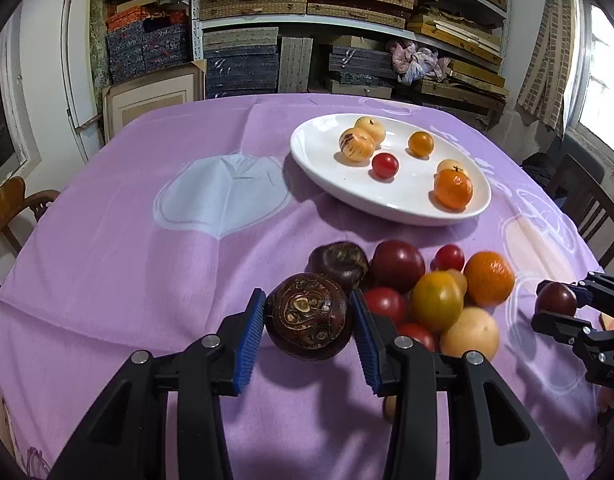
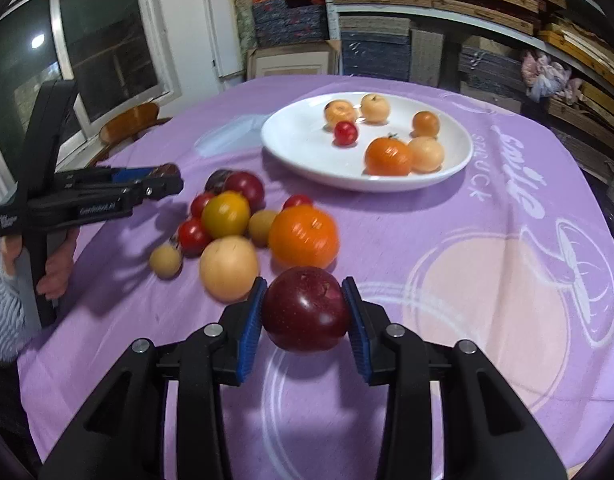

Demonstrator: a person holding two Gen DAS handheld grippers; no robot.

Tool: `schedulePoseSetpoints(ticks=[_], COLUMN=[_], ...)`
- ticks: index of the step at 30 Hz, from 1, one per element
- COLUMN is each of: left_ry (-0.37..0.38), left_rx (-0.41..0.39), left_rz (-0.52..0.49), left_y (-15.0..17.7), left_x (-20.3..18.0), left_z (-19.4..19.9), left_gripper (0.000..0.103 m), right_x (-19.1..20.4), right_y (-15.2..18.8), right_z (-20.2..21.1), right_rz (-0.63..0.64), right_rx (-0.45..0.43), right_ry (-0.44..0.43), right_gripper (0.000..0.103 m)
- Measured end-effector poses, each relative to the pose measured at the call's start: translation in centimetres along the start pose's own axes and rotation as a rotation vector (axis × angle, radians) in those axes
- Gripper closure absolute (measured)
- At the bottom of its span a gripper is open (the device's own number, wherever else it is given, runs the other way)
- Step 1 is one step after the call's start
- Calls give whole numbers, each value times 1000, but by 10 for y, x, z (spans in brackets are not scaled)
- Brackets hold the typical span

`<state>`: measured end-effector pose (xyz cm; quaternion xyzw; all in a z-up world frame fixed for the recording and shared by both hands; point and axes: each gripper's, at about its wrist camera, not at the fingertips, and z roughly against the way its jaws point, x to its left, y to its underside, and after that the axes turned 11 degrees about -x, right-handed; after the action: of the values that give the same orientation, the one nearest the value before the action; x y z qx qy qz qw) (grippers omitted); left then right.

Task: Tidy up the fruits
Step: 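Grasp the dark red apple with the right gripper while the left gripper holds the brown fruit, then lower the brown fruit and red apple onto the white plate and open both grippers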

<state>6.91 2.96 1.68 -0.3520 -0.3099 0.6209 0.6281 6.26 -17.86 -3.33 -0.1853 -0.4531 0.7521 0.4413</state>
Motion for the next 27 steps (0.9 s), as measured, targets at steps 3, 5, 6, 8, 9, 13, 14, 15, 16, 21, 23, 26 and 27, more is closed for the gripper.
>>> schedulePoseSetpoints(ticks=[3, 5, 6, 8, 9, 13, 14, 15, 16, 21, 23, 26, 27], left_ry=[-7, -6, -3, -9, -13, -44, -43, -59, -71, -96, -106, -106, -107], left_rx=[-20, -25, -20, -2, 16, 64, 78, 64, 54, 53, 29, 18, 17], left_rz=[-30, -26, -19, -8, -13, -28, -33, -42, -51, -44, -31, -20, -10], left_y=[-32, -52, -61, -74, -78, -83, -82, -82, -82, -85, -87, -88, -88], left_x=[-14, -23, -27, -33, -36, -41, -41, -42, -43, -43, -39, -28, -23], left_z=[-16, -32, -41, -61, -72, -105, -111, -113, -114, -115, -110, -97, -91], left_gripper=[60, 60, 60, 60, 60, 60, 59, 58, 58, 47, 33, 29, 28], right_x=[-13, -19, -23, -31, -35, -45, -46, -48, -50, -56, -59, -59, -59], right_y=[-37, -59, -69, -83, -89, -105, -109, -112, -116, -122, -122, -119, -115], right_z=[-12, -28, -39, -59, -69, -99, -106, -113, -122, -141, -133, -107, -95], right_rz=[-36, -39, -38, -46, -50, -40, -33, -29, -27, -15, -31, -26, -26], right_rx=[-42, -46, -42, -29, -20, -21, -18, -12, 2, 28, -4, -77, -93], right_ry=[67, 108, 133, 166, 172, 204, 212, 218, 217, 235, 250, 270, 272], right_gripper=[65, 65, 65, 65, 65, 65, 66, 66, 66, 62, 40, 26, 25])
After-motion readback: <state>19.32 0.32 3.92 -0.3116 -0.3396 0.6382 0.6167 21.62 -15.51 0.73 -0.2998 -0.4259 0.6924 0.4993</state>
